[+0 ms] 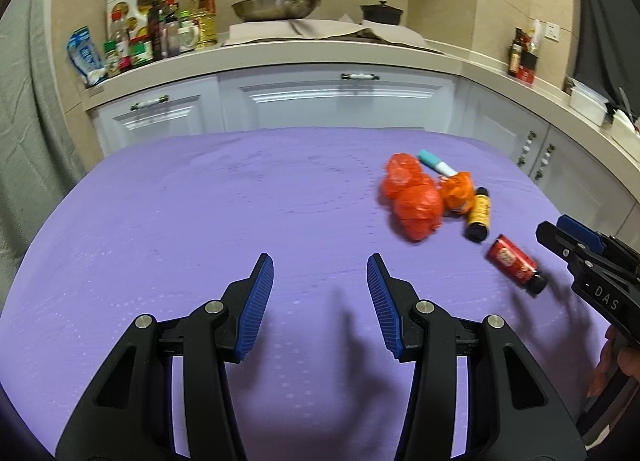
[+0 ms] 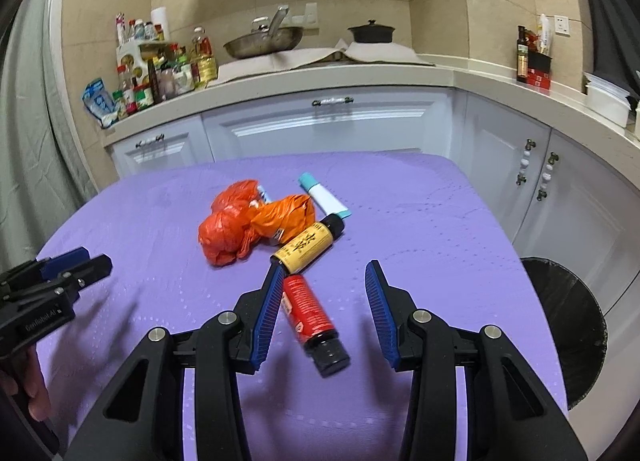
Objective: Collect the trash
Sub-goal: 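Move both open tools back to the table, then grasp the red bottle upright with the right tool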
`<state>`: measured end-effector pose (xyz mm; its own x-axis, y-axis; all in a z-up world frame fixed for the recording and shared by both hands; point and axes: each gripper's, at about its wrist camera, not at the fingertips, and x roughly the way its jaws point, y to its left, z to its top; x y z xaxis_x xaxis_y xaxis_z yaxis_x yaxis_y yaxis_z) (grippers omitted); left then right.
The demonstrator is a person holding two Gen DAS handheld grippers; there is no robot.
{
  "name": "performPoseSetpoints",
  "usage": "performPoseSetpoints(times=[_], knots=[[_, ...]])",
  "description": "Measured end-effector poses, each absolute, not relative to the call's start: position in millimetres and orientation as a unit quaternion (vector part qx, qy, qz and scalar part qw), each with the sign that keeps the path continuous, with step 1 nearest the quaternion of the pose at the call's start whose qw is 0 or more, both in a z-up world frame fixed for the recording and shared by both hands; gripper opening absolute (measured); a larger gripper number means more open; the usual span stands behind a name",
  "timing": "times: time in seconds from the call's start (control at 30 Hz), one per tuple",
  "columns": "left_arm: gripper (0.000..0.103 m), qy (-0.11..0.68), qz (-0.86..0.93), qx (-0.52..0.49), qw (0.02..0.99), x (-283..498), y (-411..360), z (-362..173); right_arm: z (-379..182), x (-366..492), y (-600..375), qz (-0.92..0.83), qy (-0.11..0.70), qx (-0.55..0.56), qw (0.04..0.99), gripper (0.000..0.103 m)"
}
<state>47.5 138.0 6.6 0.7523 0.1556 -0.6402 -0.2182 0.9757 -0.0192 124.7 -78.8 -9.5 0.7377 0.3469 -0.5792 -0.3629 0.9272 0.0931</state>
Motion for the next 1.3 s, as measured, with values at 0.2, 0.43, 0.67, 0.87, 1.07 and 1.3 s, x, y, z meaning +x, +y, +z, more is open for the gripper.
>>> performPoseSetpoints(times=[0.2, 0.43, 0.67, 0.87, 1.07, 1.3], knots=[[0.048, 0.342, 0.115, -0.057, 0.931, 43, 156, 3, -17, 133, -69, 0.196, 0.336, -0.022, 0.921, 0.043], [0.048, 0.345, 0.116, -0.067, 0.929, 42, 162, 0, -29, 145, -62, 0.202, 0.380, -0.028, 0.902, 0.043], [0.048, 0.347, 0.108, -0.069, 0.929, 44, 158, -1, -38, 147, -57, 0.209, 0.407, -0.039, 0.888, 0.041], [0.048, 0.350, 0.094, -0.066, 0.930, 48, 146, -2, -36, 146, -60, 0.214, 0.407, -0.032, 0.887, 0.026], [0.048, 0.349, 0.066, -0.061, 0.933, 58, 123, 0, -27, 145, -72, 0.196, 0.379, -0.020, 0.904, 0.025], [0.048, 0.351, 0.025, -0.050, 0.935, 83, 87, 3, -23, 158, -95, 0.171, 0.361, -0.001, 0.917, 0.025]])
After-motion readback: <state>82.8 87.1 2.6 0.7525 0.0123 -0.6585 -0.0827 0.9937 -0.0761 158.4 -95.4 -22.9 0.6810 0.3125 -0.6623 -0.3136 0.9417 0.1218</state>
